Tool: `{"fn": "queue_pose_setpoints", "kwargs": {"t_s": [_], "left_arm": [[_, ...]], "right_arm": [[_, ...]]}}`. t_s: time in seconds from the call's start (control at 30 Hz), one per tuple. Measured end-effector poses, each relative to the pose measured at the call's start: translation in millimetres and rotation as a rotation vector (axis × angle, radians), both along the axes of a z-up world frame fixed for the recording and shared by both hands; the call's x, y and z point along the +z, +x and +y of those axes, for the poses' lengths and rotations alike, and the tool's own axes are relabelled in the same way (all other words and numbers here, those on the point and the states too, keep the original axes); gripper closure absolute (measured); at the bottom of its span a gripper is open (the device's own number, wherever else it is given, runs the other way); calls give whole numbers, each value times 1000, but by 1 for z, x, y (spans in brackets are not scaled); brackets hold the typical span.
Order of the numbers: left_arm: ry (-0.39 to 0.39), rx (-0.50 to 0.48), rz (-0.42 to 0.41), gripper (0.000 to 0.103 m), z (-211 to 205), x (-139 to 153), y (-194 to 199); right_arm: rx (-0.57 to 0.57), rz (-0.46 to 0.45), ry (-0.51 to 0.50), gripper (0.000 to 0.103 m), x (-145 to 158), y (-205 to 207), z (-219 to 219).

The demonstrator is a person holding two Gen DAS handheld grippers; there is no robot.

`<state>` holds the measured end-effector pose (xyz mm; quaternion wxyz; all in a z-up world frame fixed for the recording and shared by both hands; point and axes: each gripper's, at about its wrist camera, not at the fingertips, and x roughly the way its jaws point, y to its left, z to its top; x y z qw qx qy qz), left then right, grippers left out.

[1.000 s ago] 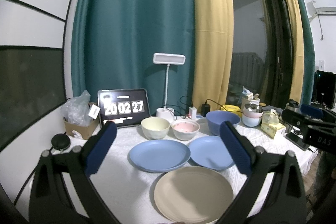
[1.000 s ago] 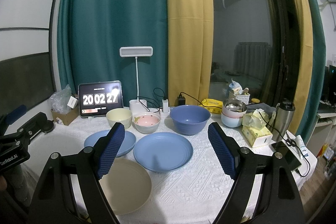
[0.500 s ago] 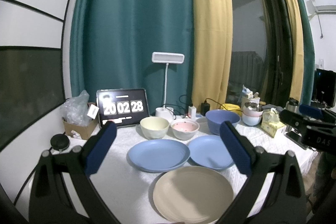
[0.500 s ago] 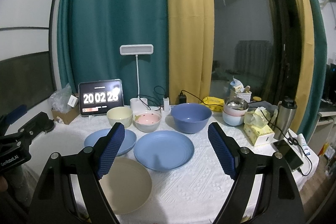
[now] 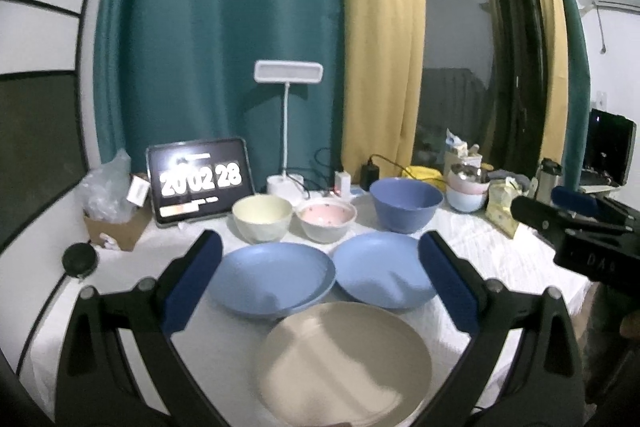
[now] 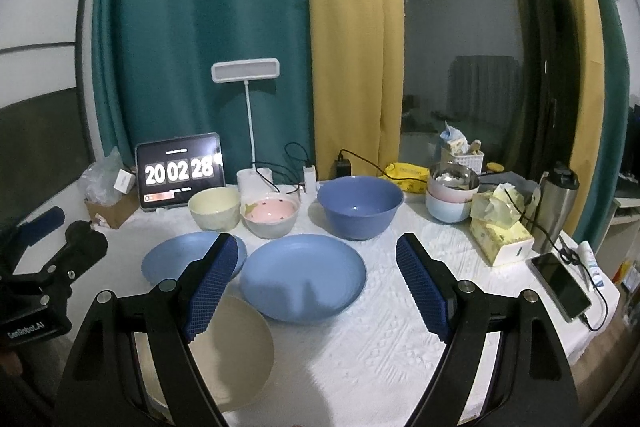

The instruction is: Organize plates and bowls

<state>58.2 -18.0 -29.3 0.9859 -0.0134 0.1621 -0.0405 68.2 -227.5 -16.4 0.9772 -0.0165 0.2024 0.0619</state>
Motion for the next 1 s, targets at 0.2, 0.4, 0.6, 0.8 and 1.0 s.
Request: {"fn": "queue_pose_setpoints", "kwargs": {"t_s": [0.2,0.4,0.6,0.8,1.0], "left_arm": [[8,-22,66,4,-17,-11,24],[21,-43,139,4,-33,-24,52],[10,-63,235,4,-47,-42,82],[1,-78,316,4,-58,-58,110],[-13,-94,384,6,-68,-72,132]], "right_arm": [[-8,29,16,19,-7,21,-11],[-9,67,32,19,-19,43,-25],[-11,106,49,19,-31,67,-39],[-12,153,69,19,-47,92,-51],[-4,187,80,19,-62,115,-59]]}}
